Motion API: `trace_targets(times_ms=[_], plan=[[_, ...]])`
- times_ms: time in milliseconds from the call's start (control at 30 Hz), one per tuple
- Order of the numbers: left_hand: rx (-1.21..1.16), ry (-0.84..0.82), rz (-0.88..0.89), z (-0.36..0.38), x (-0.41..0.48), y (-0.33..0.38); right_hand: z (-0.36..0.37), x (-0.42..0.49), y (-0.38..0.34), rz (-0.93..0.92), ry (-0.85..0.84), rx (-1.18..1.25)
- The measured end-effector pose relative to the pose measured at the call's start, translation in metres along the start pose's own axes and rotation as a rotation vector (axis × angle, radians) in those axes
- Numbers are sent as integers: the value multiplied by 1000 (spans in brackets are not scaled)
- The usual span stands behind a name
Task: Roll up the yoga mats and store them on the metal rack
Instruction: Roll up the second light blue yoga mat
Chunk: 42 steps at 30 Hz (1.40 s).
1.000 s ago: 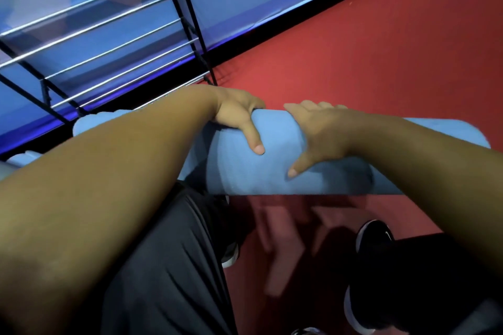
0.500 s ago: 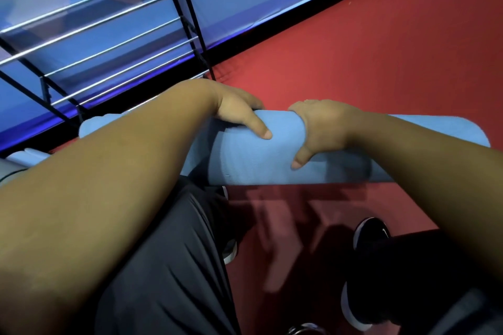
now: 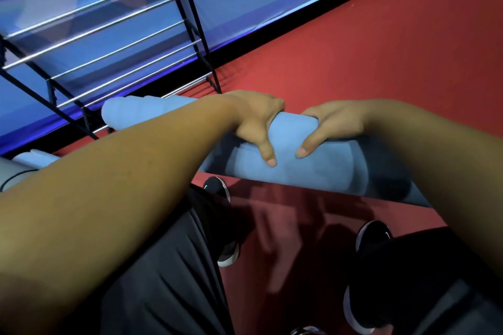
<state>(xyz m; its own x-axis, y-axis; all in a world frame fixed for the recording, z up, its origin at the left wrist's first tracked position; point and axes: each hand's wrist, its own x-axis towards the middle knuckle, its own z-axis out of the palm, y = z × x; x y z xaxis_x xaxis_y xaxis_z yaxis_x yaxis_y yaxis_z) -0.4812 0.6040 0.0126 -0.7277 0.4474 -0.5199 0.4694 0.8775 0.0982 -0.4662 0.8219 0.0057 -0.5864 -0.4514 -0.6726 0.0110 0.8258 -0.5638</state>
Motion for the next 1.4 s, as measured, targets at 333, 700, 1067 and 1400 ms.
trace_targets(times_ms=[333, 700, 1067, 1400], plan=[[-555, -162, -145, -3, -2, -47, 24, 8, -13, 0, 413, -853], [-642, -303, -140, 4, -2, -51, 19, 16, -23, 40, 319, -634], [-65, -137, -13, 0, 5, -27, 3, 16, -1, 81, -5, 152], [-413, -256, -92, 9, -6, -67, 12, 22, -40, -25, 145, -292]])
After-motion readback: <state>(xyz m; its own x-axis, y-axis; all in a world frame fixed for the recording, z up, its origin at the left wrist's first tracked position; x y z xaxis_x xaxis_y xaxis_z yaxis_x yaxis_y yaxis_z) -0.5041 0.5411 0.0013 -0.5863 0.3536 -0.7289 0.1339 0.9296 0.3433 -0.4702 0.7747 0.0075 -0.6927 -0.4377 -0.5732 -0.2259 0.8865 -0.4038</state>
